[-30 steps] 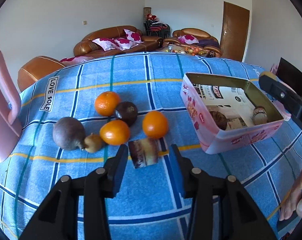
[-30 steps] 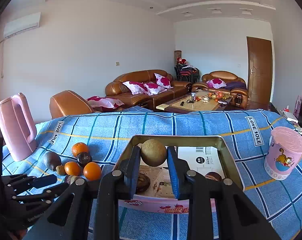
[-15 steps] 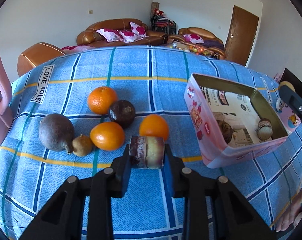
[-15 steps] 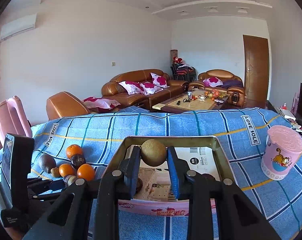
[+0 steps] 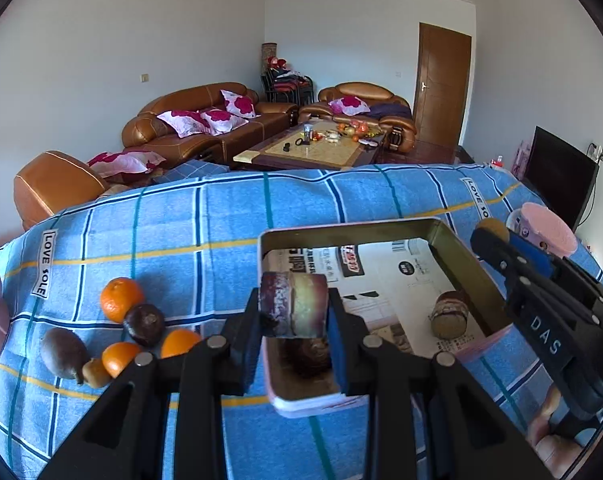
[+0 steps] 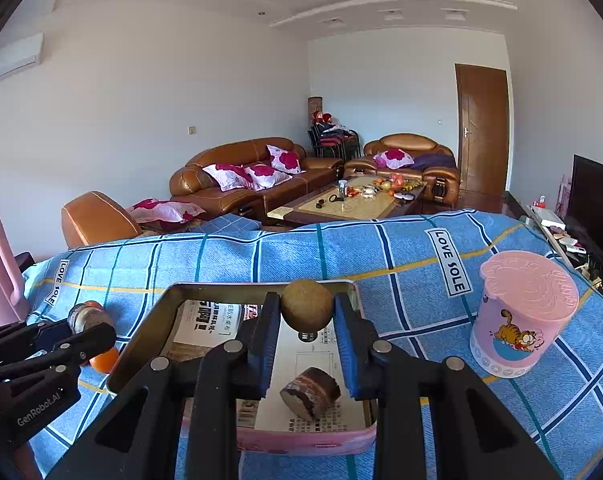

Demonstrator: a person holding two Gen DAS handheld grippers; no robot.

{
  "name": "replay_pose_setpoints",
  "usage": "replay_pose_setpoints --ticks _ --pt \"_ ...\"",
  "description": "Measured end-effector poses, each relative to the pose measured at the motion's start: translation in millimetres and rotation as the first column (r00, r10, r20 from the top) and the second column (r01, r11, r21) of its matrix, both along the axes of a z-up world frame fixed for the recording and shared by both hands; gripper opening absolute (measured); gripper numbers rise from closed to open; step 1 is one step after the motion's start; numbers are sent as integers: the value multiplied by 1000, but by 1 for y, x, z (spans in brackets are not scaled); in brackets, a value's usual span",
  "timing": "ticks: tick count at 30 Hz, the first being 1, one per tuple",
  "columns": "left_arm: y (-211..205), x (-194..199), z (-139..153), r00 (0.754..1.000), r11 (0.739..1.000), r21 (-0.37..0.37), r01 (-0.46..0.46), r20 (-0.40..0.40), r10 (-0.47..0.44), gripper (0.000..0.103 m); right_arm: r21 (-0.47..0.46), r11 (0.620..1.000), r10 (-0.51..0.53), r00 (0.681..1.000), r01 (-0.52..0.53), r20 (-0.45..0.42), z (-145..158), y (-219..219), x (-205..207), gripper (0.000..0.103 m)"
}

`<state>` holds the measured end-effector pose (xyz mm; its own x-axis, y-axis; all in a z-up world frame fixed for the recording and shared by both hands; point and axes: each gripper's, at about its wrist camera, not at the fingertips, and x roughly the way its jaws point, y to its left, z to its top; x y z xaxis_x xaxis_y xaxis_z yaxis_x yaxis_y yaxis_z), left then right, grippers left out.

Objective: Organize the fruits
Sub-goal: 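Carry the kiwi into the pink tin and release while the left releases the cylinder cake there, then withdraw both open grippers from the pink tin back toward the fruits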

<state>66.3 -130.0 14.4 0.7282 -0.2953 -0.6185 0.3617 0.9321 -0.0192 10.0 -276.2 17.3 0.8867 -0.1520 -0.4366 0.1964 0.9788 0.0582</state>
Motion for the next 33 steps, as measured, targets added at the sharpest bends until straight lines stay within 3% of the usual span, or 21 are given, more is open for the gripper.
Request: replay_pose_setpoints --ticks 7,13,21,27,33 --pt "-37 19 -18 999 1000 25 4 -54 -3 31 -3 1000 29 997 -30 -69 -12 -3 17 29" --pt "-37 28 -31 996 999 43 -22 -88 25 31 3 998 63 990 -63 -127 -21 -1 27 29" --pt "-36 27 -35 996 997 63 -36 -77 41 31 35 995 95 987 -91 -128 -22 -2 29 30" --pt "-34 22 -30 998 996 62 -60 -27 62 49 74 992 115 985 -106 -128 -22 -4 31 31" --pt "-20 17 -17 996 996 -5 -90 -8 90 72 131 987 108 991 -96 -83 -16 -13 25 32"
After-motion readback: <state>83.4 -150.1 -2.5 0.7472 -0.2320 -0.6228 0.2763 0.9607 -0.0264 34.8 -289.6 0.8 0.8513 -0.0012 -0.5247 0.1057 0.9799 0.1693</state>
